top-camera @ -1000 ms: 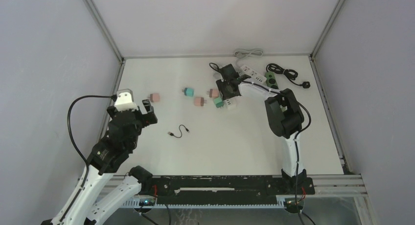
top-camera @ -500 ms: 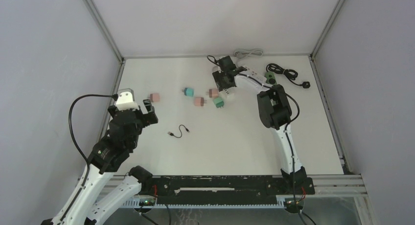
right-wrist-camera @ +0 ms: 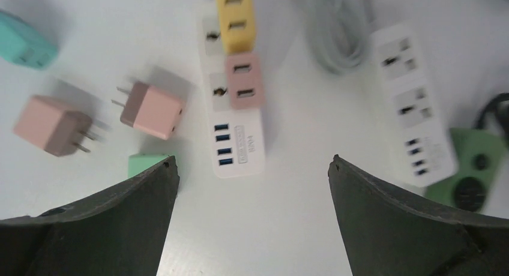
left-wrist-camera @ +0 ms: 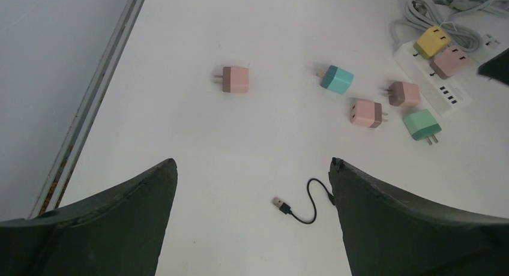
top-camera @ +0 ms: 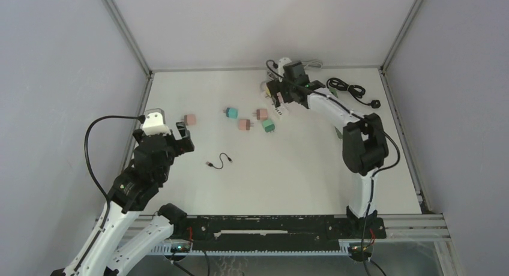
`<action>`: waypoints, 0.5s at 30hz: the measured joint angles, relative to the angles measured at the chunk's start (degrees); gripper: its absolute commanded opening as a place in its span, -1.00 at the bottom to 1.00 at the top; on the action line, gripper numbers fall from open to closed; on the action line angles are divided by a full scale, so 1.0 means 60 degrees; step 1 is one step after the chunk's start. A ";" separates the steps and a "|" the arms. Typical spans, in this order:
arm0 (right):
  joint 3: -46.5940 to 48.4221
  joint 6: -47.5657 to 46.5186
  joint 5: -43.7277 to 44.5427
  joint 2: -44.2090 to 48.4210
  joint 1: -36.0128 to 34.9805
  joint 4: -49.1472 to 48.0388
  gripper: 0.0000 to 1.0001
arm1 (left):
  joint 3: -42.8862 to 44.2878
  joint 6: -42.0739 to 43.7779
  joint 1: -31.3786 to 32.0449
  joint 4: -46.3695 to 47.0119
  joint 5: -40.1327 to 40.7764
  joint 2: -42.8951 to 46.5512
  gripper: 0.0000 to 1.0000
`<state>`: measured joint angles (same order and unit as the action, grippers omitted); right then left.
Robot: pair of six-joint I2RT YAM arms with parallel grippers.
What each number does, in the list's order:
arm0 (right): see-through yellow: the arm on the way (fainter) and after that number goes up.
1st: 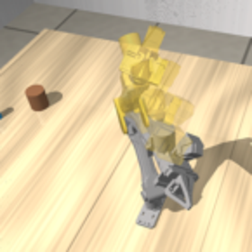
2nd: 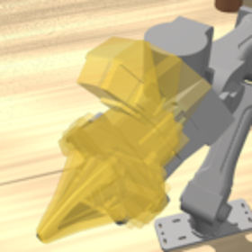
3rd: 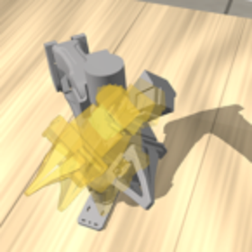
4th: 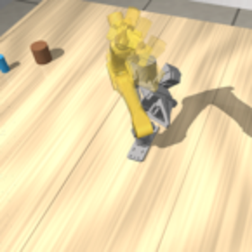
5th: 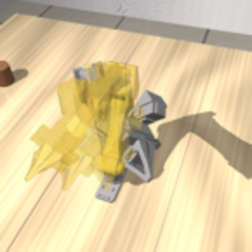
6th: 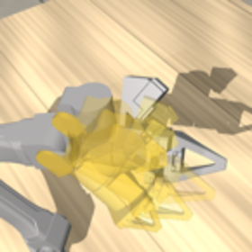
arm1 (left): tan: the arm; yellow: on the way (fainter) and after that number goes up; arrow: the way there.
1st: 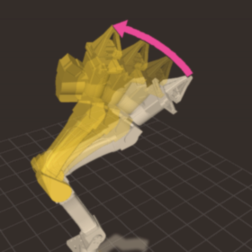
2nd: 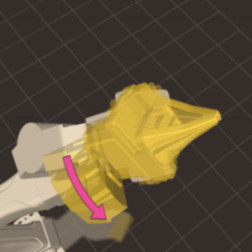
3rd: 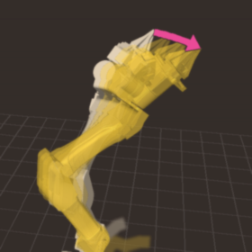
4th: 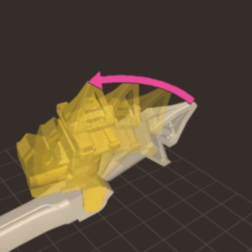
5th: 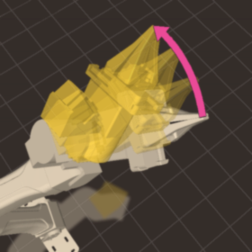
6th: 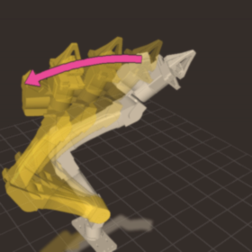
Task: Insert the plug
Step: Move the socket to the center of the board.
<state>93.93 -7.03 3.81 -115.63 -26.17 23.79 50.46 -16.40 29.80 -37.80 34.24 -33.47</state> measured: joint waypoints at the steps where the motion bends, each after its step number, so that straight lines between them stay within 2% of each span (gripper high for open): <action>1: -0.0095 -0.0073 -0.0055 0.0368 0.0095 -0.0171 1.00 | 0.0000 0.0000 0.0000 0.0000 -0.0004 0.0000 1.00; 6: -0.0109 -0.0273 -0.0200 0.0998 0.0947 -0.0703 1.00 | 0.0000 0.0007 0.0000 0.0000 -0.0007 0.0004 1.00; 15: -0.0007 -0.0342 -0.0306 0.0131 0.2619 -0.0714 1.00 | 0.0000 0.0073 -0.0022 0.0000 -0.0029 0.0033 1.00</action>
<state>93.89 -9.08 1.98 -114.85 -10.46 19.51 50.46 -15.97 29.67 -37.80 34.06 -33.28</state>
